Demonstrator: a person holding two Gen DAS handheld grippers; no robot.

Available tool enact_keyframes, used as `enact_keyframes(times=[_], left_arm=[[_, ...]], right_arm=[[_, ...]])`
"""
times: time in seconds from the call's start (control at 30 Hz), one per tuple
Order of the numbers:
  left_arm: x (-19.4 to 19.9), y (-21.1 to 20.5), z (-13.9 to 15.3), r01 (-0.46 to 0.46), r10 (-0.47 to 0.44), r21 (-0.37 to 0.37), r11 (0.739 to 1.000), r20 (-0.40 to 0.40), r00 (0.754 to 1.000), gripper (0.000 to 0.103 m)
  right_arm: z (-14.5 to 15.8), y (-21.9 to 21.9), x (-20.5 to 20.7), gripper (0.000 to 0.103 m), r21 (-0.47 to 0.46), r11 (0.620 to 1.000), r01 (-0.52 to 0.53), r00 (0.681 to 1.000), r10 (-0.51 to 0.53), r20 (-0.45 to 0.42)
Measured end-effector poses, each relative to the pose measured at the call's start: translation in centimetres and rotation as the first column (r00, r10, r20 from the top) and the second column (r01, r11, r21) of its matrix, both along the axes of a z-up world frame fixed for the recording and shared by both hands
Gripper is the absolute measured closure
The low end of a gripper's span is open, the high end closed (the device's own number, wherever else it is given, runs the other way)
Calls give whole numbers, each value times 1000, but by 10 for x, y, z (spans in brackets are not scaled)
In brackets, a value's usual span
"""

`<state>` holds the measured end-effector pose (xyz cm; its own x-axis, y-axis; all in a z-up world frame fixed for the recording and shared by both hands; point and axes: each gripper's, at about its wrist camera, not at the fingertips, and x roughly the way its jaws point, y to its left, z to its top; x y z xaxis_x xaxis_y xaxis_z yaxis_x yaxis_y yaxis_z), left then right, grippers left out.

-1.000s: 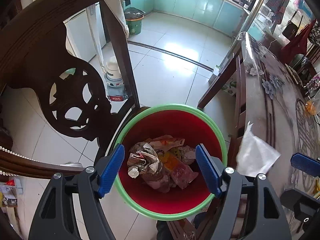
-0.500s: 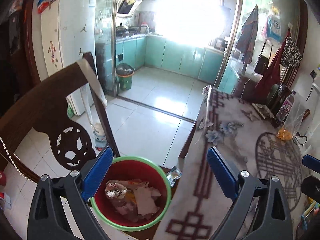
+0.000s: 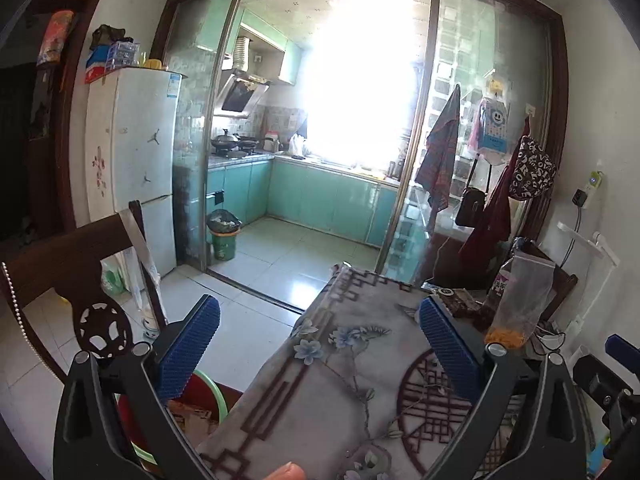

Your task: Collect trash

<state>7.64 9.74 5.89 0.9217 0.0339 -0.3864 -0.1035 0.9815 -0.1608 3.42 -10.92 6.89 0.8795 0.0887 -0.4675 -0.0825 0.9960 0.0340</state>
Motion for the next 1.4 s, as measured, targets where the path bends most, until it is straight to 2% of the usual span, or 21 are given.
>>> enact_keyframes(times=[0.1, 0.17, 0.27, 0.37, 0.8, 1.4], left_arm=[[-9, -13, 0, -24, 23, 41, 999, 9, 1000, 8], [-12, -20, -3, -31, 31, 34, 999, -15, 999, 8], [-16, -25, -5, -43, 44, 24, 999, -40, 998, 8], [-19, -29, -4, -49, 50, 34, 998, -47, 998, 8], [-13, -44, -2, -45, 51, 83, 996, -78, 996, 8], [-12, -55, -3, -41, 52, 100, 994, -108, 993, 8]], right_arm=[[-3, -8, -9, 4, -3, 1000, -21, 999, 21, 44], [-4, -7, -13, 4, -21, 999, -28, 998, 29, 61], [-4, -8, -15, 4, -10, 999, -40, 998, 41, 48], [-4, -10, -15, 4, 25, 998, -49, 998, 49, 34], [-7, -21, -10, 4, 66, 997, -37, 999, 36, 22], [-9, -36, -8, 5, 74, 997, -17, 1000, 16, 3]])
